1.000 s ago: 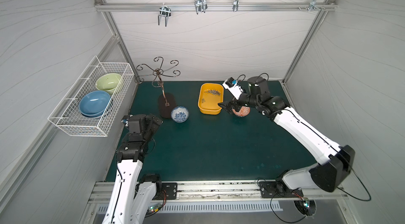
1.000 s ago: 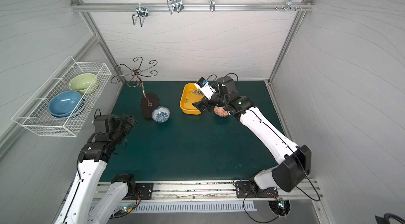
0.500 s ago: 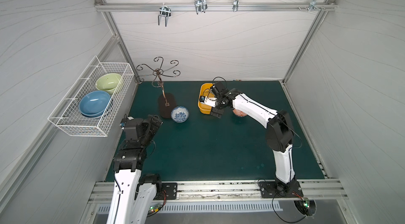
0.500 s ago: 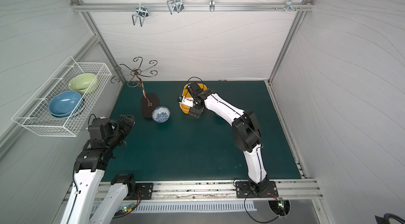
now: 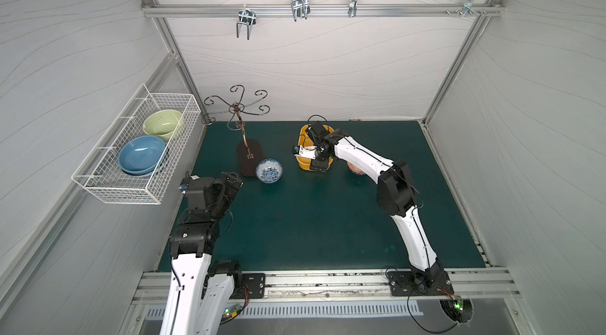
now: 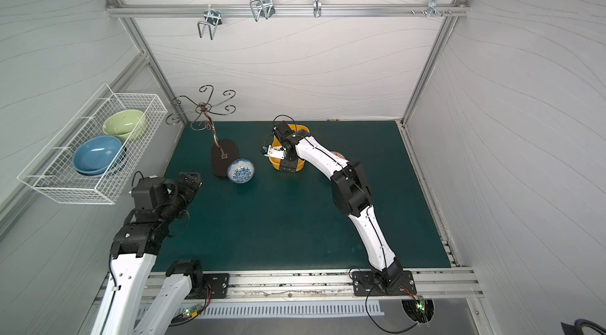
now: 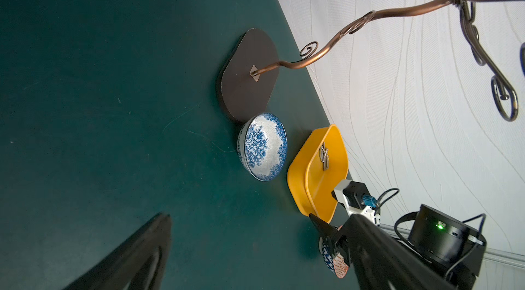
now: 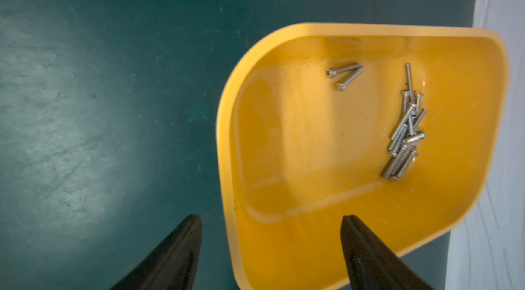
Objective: Take out the screws from the storage box
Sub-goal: Pick up the storage box at the center of the board.
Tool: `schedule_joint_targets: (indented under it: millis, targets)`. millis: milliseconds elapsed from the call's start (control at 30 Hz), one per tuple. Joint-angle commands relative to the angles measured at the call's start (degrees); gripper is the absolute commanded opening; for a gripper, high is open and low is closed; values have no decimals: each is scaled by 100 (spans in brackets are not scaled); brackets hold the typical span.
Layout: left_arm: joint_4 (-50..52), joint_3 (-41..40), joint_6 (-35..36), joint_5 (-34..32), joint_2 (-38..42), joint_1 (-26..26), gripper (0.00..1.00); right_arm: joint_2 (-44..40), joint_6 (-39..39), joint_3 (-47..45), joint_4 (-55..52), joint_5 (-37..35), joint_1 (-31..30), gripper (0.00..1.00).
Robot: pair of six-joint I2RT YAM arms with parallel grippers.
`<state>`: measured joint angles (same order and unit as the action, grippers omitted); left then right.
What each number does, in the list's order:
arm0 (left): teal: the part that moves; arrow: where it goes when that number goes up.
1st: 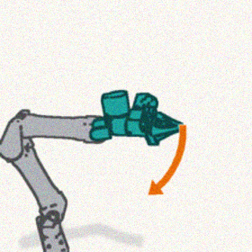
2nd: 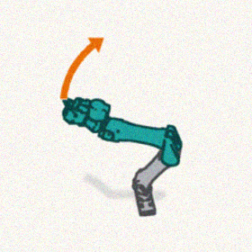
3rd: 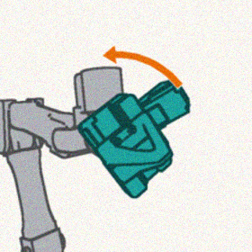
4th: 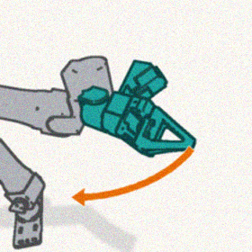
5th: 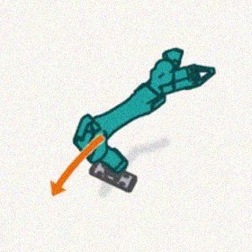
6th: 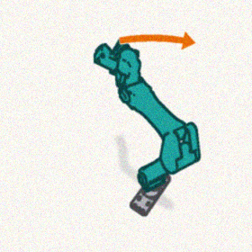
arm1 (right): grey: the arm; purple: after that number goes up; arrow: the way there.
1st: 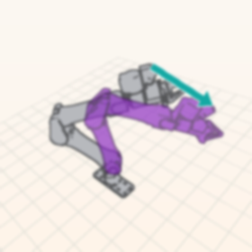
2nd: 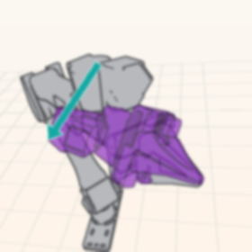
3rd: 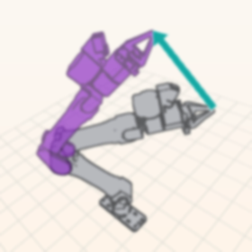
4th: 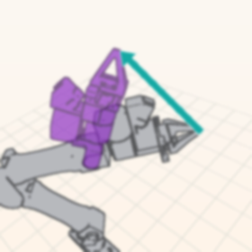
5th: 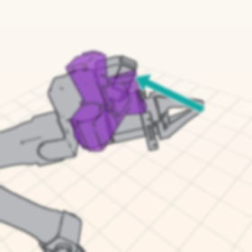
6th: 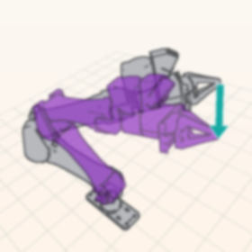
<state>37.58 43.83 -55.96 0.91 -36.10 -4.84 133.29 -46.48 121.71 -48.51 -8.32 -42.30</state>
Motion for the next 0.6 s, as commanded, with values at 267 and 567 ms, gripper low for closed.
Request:
schedule_joint_targets:
  millis: [267, 567]
  targets:
    - [-184, -24, -64, 76, -16, -26, 99, 497, -48, 637, -525, 267, -24, 55]
    - [-181, -15, -72, 94, -42, -25, 99, 628, -106, 704, -599, 299, -28, 51]
